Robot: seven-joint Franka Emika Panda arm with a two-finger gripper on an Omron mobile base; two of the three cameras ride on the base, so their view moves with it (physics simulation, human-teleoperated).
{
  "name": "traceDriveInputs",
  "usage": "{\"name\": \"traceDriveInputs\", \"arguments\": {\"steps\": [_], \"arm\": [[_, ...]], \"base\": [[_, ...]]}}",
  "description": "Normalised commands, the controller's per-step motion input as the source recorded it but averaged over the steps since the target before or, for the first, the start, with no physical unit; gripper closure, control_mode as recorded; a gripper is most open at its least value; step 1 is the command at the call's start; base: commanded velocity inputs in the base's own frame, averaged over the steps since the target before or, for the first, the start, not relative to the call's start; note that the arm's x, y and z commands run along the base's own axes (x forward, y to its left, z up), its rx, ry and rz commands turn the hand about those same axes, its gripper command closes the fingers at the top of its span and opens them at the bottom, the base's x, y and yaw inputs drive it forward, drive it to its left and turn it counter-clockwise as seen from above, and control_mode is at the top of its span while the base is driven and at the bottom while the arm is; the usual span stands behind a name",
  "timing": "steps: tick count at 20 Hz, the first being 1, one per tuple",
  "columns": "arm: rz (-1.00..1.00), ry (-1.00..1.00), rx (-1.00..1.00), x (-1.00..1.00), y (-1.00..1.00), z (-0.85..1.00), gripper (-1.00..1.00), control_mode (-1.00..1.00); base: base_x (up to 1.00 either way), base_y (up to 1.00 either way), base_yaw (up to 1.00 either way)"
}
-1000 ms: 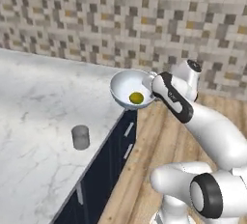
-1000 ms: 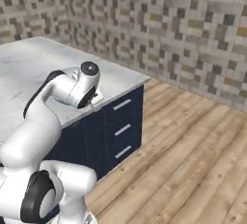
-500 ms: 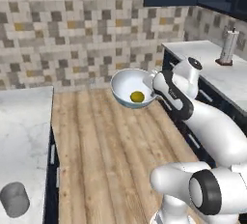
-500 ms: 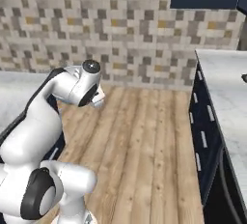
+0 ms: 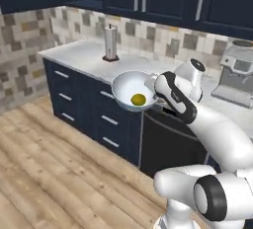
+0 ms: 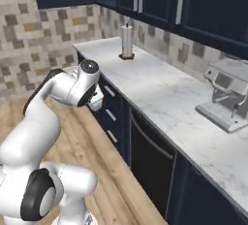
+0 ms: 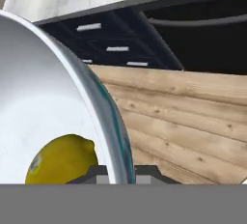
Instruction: Move the glass cup from next to the sink to the open cabinet. Then, move the bowl with the lemon to the fridge to clear the area for faucet cleaning.
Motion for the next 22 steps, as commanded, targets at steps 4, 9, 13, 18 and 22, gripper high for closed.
{"name": "traceDriveInputs", "arguments": {"steps": [4, 9, 13, 18, 22], "arm": [[0.00, 0.00, 0.00, 0.00, 0.00, 0.00, 1.00, 1.00], [0.00, 0.00, 0.00, 0.00, 0.00, 0.00, 1.00, 1.00], [0.00, 0.00, 0.00, 0.00, 0.00, 0.00, 1.00, 1.00], [0.00, 0.00, 0.00, 0.00, 0.00, 0.00, 1.00, 1.00], [0.00, 0.00, 0.00, 0.00, 0.00, 0.00, 1.00, 1.00]], "base": [[0.00, 0.00, -1.00], [0.00, 0.00, -1.00], [-0.03, 0.00, -1.00], [-0.15, -0.30, -0.62], [-0.20, -0.36, -0.78]]}}
